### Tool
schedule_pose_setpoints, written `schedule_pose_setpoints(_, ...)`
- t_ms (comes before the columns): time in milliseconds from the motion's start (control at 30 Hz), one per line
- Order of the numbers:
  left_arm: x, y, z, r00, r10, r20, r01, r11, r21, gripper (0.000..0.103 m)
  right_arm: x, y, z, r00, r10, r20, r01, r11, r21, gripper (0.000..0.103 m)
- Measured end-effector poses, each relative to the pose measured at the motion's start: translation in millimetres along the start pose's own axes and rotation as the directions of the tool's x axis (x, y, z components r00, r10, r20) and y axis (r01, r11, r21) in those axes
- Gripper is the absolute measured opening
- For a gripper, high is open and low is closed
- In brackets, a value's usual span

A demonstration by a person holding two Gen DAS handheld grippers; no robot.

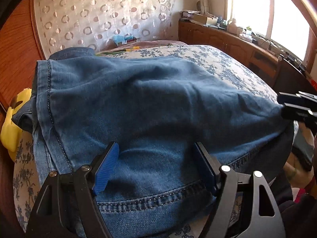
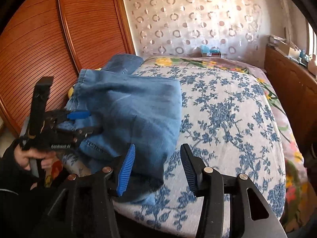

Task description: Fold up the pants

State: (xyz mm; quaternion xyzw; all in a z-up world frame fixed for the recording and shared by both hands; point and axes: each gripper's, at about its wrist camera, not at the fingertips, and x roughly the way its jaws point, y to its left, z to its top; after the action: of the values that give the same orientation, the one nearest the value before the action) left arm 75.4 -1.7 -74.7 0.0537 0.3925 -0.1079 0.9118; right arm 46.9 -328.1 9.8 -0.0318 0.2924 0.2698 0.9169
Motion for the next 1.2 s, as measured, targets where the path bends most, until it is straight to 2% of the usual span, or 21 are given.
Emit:
schedule_pose_setpoints(433,0,2,-9,0.999,-0.007,0.034,0.007,1.0,0.013,0.077,56,3,-5,0.996,-0.024,-0.091,0.028,0.999,0.037,0.05)
schedule_pose_setpoints(767,-7,-1,-11,0.999,0.011,0.034,-0.011,1.0,-0.005,0.077,57,2,-14,0.998,-0.018,-0.067,0.021,0.999,0.043,0.05)
schedule_pose_setpoints(933,-20,-5,-15,0.999,-0.014,0.048,0.014,1.0,-0.006,0.077,58,0,-15,0.998,-0.012,-0.064,0.015,0.999,0.051,0.05)
schedule_pose_setpoints(1200,-17,-5,-19,0.999,-0.004,0.038,0.004,1.0,0.004,0.077,61,1,-14,0.998,0.007,-0.06,-0.003,0.998,0.068,0.05)
